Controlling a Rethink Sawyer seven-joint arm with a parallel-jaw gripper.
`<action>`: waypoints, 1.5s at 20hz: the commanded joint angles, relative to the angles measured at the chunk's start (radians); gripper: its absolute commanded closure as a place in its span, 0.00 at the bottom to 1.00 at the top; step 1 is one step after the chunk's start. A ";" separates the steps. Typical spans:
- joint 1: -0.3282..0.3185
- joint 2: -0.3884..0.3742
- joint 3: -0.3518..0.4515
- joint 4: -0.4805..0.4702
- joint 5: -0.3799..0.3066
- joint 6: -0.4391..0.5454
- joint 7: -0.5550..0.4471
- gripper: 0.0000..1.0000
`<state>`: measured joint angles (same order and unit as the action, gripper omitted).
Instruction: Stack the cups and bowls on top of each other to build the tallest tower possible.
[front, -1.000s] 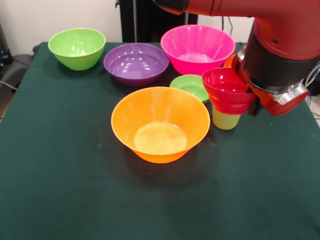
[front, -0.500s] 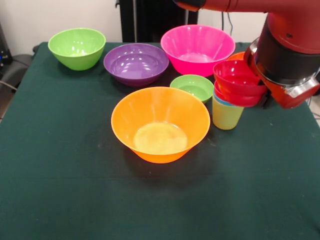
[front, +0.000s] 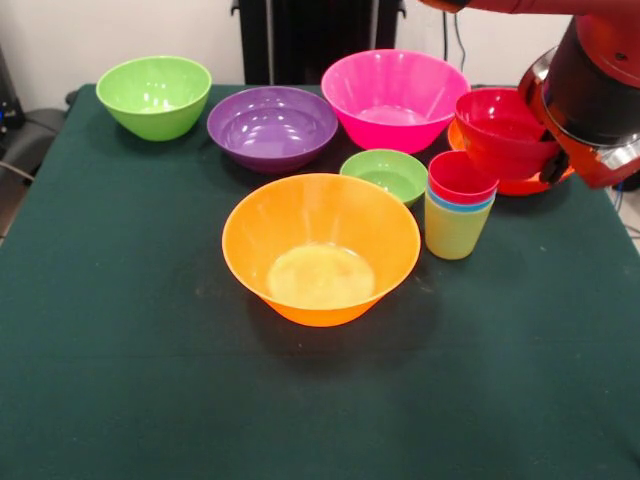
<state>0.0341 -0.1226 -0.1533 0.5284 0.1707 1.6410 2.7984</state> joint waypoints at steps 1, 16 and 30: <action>0.028 -0.039 0.000 0.227 -0.005 -0.042 0.197 1.00; 0.027 -0.028 -0.055 0.281 -0.039 -0.077 0.086 1.00; 0.021 -0.009 -0.071 0.260 -0.034 -0.114 0.069 1.00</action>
<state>0.0595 -0.1446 -0.2615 0.7021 0.1748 1.6406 2.7984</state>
